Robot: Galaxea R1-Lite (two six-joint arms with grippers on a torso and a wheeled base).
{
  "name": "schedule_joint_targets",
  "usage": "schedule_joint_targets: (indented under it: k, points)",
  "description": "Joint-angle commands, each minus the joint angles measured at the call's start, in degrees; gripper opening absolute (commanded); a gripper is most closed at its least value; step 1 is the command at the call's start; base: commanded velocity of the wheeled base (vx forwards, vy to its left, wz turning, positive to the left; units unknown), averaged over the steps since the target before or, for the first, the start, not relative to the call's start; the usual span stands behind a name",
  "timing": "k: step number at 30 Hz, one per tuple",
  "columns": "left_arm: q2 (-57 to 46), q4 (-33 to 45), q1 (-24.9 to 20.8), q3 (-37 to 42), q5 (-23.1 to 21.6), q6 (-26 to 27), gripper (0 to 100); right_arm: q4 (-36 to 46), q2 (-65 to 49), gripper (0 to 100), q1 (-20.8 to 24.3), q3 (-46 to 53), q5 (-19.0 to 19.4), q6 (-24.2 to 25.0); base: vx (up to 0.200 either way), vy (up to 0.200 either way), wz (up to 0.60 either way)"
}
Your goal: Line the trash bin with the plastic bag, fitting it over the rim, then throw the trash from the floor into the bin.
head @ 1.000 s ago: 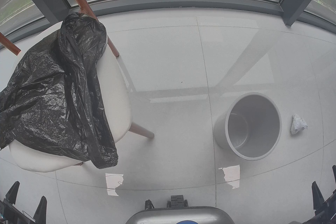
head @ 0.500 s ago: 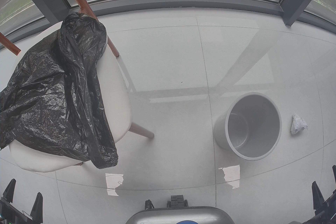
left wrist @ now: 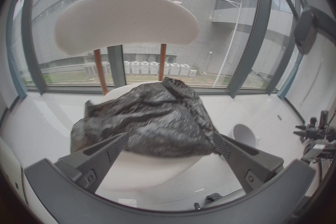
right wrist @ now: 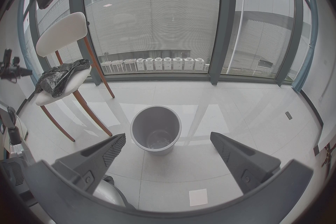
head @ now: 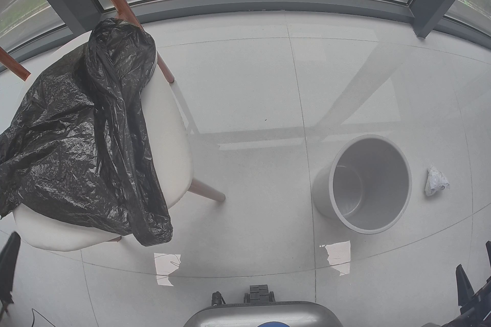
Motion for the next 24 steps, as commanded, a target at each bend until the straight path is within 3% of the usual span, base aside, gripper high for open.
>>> schedule_joint_targets:
  k: [1, 9, 13, 18, 24]
  points:
    - [30.1, -0.2, -9.8, -21.7, -4.6, -1.6, 100, 0.0, -0.8, 100, 0.0, 1.0, 0.0, 0.0, 0.0, 0.0, 0.0]
    - [43.0, 0.0, -12.7, -30.5, -5.3, -5.6, 100, 0.0, -0.8, 100, 0.0, 1.0, 0.0, -0.1, 0.0, 0.0, 0.0]
    - [47.9, 0.2, -19.1, -34.4, -4.7, -10.7, 100, 0.0, -0.8, 100, 0.0, 1.0, 0.0, 0.0, 0.0, 0.0, 0.0]
    - [53.7, 0.2, -21.6, -36.1, 0.3, -11.9, 100, 0.0, -0.8, 100, 0.0, 1.0, 0.0, 0.0, 0.0, 0.0, 0.0]
    - [56.1, 1.3, -21.0, -37.7, 4.4, -11.8, 100, 0.0, -0.8, 100, 0.0, 1.0, 0.0, 0.0, 0.0, 0.0, 0.0]
